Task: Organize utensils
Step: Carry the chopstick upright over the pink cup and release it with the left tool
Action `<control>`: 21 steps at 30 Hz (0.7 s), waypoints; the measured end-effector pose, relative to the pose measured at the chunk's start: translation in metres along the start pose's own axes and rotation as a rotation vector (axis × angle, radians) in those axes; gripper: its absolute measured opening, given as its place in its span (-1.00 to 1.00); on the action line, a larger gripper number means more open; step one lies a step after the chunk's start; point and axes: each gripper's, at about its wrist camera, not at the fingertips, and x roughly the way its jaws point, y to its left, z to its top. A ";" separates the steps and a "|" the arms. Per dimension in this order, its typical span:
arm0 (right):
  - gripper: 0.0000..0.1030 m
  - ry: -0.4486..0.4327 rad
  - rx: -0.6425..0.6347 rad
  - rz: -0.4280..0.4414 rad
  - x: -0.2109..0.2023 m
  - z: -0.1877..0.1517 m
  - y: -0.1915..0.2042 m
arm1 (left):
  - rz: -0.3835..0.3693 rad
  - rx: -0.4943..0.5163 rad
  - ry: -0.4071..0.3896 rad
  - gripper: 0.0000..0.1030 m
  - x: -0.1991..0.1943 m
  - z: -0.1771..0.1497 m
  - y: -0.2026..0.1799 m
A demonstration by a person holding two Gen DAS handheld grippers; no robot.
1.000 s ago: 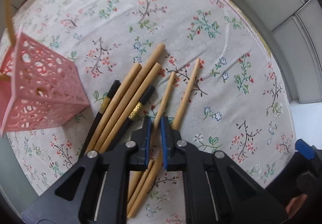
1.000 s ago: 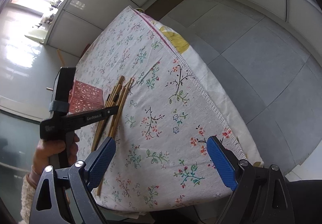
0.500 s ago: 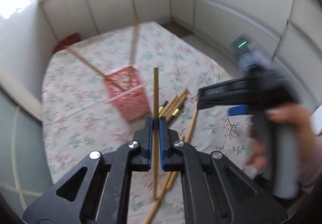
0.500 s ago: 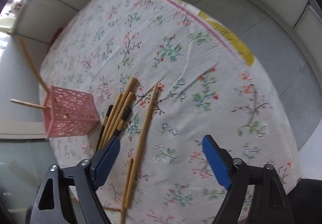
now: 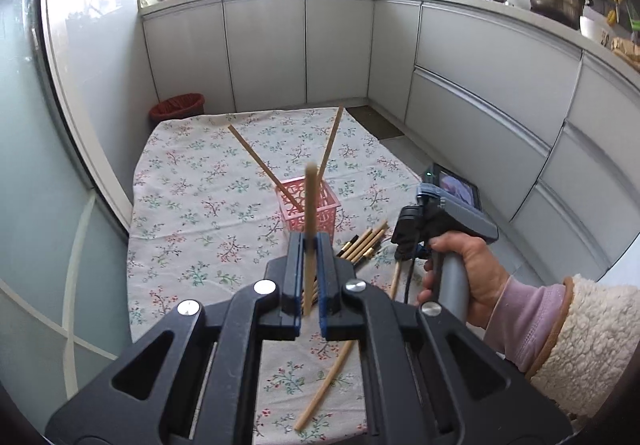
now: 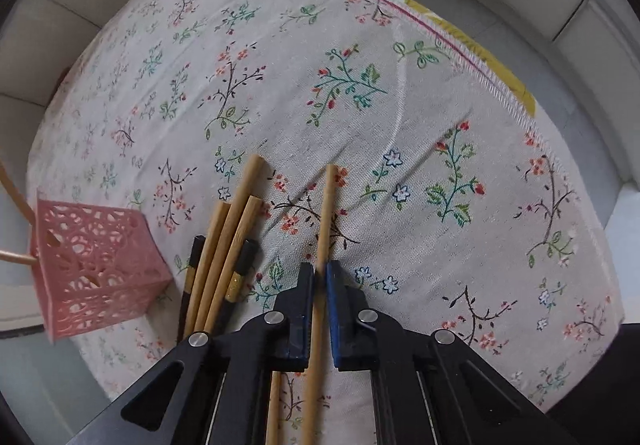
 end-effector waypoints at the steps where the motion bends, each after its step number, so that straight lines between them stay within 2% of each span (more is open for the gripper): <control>1: -0.88 0.004 0.016 0.049 0.000 0.001 -0.010 | 0.005 -0.006 -0.007 -0.86 0.000 0.000 0.000; 3: -0.88 -0.018 0.032 0.150 -0.004 0.003 -0.027 | 0.004 -0.017 -0.012 -0.87 -0.002 0.000 0.001; 6: -0.88 -0.077 0.026 0.225 -0.020 0.004 -0.046 | -0.004 -0.035 -0.023 -0.87 -0.010 -0.001 0.001; 9: -0.88 -0.129 -0.041 0.301 -0.048 -0.004 -0.059 | -0.016 -0.053 -0.033 -0.86 -0.015 -0.001 0.001; 17: -0.88 -0.357 -0.294 0.361 -0.144 -0.044 -0.067 | -0.030 -0.091 -0.059 -0.87 -0.021 0.009 -0.005; 21: -0.88 -0.467 -0.395 0.382 -0.188 -0.063 -0.051 | -0.029 -0.096 -0.064 -0.86 -0.021 0.015 -0.012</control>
